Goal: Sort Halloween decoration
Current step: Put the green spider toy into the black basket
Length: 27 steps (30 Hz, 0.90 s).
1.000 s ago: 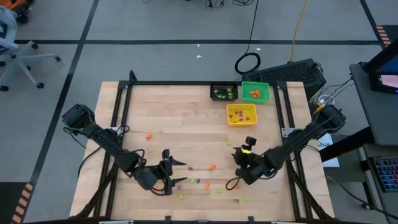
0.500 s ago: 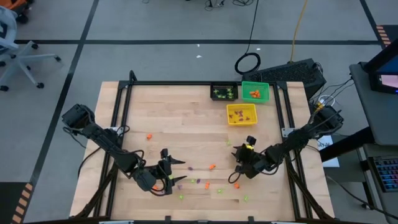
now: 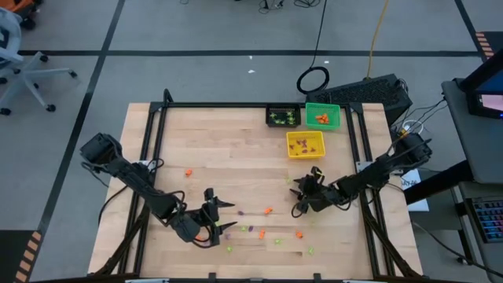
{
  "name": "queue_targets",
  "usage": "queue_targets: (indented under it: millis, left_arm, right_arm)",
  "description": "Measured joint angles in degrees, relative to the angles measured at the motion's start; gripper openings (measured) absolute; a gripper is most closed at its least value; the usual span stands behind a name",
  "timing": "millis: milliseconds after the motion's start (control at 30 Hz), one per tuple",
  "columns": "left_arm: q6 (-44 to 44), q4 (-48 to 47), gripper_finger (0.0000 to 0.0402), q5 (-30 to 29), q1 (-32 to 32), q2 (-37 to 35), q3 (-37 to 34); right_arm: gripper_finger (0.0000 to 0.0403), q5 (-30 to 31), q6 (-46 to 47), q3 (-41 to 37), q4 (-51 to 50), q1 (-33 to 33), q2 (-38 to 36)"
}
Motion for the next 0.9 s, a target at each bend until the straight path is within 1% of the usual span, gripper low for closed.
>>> queue_targets:
  millis: [167, 333, 500, 800, 900]
  left_arm:
    - [0.0, 0.1, 0.0273, 0.0, 0.3, 0.7, 0.0]
    - [0.0, 0.2, 0.0273, 0.0, 0.3, 0.7, 0.0]
    - [0.0, 0.2, 0.0273, 0.0, 0.3, 0.7, 0.0]
    - [0.1, 0.2, 0.0273, 0.0, 0.3, 0.7, 0.0]
    - [0.1, 0.2, 0.0273, 0.0, 0.3, 0.7, 0.0]
  right_arm:
    - [0.0173, -0.5, -0.7, -0.1, 2.7, -2.1, 2.3]
    - [0.0153, -3.1, -2.4, 0.0, 8.4, -4.1, 6.1]
    - [0.0109, -3.1, -2.0, 0.1, 10.7, -4.5, 8.7]
    - [0.0012, -4.0, -3.1, 0.1, 11.1, -4.5, 9.3]
    - [0.0004, -4.1, -3.2, 0.1, 10.9, -4.5, 9.4]
